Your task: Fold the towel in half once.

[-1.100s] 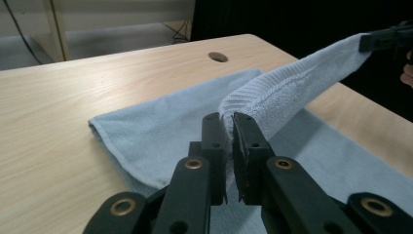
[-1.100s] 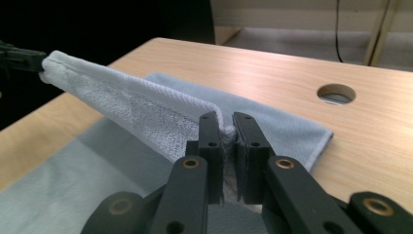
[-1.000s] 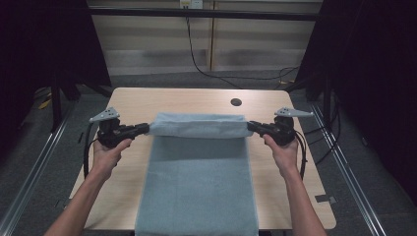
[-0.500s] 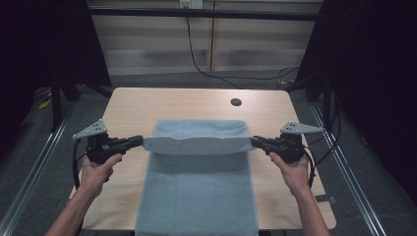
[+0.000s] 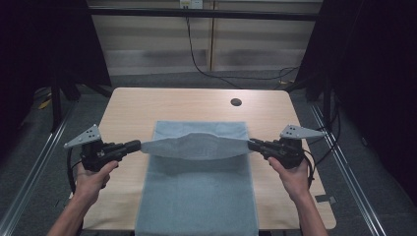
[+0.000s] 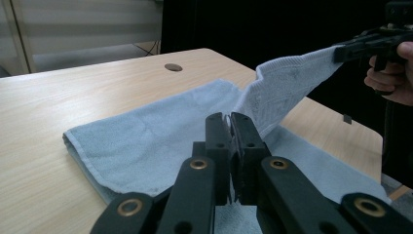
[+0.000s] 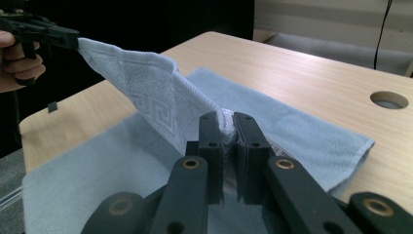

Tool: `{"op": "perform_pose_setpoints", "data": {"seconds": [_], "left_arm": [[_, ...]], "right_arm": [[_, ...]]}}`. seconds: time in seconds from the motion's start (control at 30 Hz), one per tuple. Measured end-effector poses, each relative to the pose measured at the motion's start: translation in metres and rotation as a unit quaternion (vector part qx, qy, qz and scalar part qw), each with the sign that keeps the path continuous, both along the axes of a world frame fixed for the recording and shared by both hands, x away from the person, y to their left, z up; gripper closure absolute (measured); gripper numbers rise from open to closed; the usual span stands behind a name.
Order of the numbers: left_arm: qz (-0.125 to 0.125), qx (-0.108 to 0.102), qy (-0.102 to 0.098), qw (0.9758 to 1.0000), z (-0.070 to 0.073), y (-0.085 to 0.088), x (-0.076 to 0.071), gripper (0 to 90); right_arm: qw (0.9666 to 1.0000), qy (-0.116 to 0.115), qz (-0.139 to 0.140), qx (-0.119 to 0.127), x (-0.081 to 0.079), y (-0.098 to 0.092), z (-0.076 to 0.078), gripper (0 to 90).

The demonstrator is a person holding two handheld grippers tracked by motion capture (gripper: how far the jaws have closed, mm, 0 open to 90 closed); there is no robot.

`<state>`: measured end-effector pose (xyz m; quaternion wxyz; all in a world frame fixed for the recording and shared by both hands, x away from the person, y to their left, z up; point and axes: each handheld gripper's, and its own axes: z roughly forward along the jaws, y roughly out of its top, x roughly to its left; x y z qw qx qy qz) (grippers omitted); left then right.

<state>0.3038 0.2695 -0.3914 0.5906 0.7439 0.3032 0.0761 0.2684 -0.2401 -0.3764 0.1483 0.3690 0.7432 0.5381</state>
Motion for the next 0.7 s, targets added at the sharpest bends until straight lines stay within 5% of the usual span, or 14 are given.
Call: {"op": "perform_pose_setpoints", "data": {"seconds": [0.2, 0.3, 0.57, 0.7], "left_arm": [[-0.006, -0.003, -0.024, 0.9997, 0.017, 0.008, -0.021, 87.4], [-0.011, 0.0, -0.011, 0.9999, 0.007, 0.011, -0.032, 87.3], [-0.039, 0.021, 0.06, 0.9972, -0.059, 0.008, -0.061, 87.2], [-0.047, 0.031, 0.075, 0.9956, -0.07, 0.011, -0.07, 87.2]], "right_arm": [[0.9993, -0.026, 0.018, 0.018, -0.017, 0.001, 0.021, 83.6], [0.9994, -0.02, 0.026, 0.001, -0.029, 0.006, 0.019, 83.5], [0.9956, 0.072, 0.054, -0.024, -0.069, 0.014, -0.044, 83.2], [0.9909, 0.11, 0.061, -0.049, -0.086, 0.018, -0.071, 82.9]]}}
